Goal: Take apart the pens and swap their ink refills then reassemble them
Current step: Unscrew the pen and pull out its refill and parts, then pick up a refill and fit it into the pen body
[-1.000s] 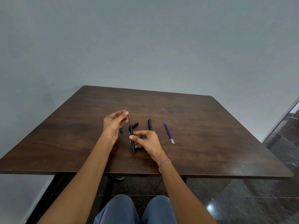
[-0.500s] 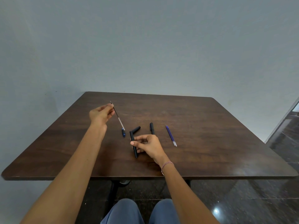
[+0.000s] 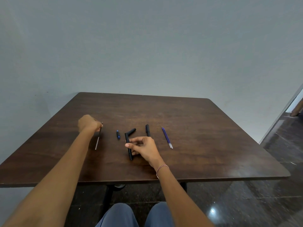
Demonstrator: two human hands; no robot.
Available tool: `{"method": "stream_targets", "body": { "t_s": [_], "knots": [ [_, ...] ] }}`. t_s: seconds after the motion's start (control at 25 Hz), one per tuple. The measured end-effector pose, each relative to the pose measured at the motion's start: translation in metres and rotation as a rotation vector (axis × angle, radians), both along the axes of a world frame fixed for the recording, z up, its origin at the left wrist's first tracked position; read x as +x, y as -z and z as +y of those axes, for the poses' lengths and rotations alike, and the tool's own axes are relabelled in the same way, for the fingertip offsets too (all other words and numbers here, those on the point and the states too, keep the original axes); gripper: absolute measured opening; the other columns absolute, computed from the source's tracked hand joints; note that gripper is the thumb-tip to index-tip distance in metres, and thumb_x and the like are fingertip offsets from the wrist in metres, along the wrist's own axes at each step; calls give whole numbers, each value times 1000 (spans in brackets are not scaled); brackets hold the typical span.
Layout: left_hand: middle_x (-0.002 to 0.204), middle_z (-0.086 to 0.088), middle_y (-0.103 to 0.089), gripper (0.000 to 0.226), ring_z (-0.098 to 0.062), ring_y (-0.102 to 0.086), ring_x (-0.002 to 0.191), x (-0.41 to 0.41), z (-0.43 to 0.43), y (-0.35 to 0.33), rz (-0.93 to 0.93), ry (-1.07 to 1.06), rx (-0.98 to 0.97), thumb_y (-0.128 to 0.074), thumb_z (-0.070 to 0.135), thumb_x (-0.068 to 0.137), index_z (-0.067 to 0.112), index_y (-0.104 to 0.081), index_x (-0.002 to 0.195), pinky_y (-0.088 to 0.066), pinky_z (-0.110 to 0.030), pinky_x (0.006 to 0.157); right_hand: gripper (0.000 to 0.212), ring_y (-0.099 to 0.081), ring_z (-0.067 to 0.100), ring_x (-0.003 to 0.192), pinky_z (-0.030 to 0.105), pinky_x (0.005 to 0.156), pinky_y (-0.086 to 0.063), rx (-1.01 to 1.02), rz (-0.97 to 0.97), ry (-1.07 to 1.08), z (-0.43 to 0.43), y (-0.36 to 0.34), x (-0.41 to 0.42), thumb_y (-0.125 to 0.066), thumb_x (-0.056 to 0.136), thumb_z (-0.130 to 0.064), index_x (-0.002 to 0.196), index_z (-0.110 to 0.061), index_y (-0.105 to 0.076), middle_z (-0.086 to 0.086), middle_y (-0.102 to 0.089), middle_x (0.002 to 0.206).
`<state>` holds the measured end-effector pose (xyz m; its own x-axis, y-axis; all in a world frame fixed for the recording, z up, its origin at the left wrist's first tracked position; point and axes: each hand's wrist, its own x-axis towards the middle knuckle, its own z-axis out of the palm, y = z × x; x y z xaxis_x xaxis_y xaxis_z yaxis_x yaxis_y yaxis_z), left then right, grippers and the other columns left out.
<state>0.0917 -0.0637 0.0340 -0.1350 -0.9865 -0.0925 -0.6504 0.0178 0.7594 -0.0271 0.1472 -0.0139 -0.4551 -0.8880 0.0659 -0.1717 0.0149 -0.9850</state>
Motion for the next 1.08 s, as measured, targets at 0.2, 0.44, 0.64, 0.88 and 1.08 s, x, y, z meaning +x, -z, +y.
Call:
{"method": "stream_targets", "body": {
  "t_s": [0.2, 0.44, 0.64, 0.88, 1.08],
  "knots": [
    [95, -19, -70, 22, -31, -67, 92, -5, 0, 3, -170, 32, -54, -74, 15, 79, -2, -68, 93, -57, -42, 83, 32, -68, 7, 64, 19, 62, -56, -25, -17, 5, -3, 4, -2, -79, 76, -22, 104, -8, -70, 6, -71, 87],
    [94, -18, -69, 24, -27, -67, 90, -10, 3, 7, -191, 51, -37, -72, 16, 82, -2, -65, 95, -56, -41, 84, 32, -69, 7, 69, 19, 64, -57, -33, 2, 14, -4, 6, -3, -78, 76, -24, 104, -12, -70, 5, -72, 89],
    [94, -18, -68, 23, -27, -66, 90, -9, 5, 5, -183, 60, -41, -71, 16, 82, -1, -64, 94, -55, -41, 85, 30, -70, 7, 70, 18, 64, -56, -38, -10, 16, -4, 6, -3, -78, 76, -24, 103, -15, -70, 3, -72, 89],
    [87, -15, -71, 11, -26, -67, 88, -19, 16, 2, -66, 77, -108, -70, 12, 83, 1, -70, 85, -56, -39, 81, 21, -70, 6, 69, 17, 63, -55, -53, -24, 20, -1, 3, -1, -78, 76, -25, 95, -22, -70, -2, -72, 83],
    [96, -15, -71, 14, -25, -67, 94, -32, 37, 6, -8, 33, -135, -68, 11, 84, 2, -71, 94, -55, -39, 85, 28, -70, 6, 73, 19, 64, -56, -64, -19, 42, 1, 2, 1, -78, 76, -24, 102, -16, -69, 0, -71, 87]
  ]
}}
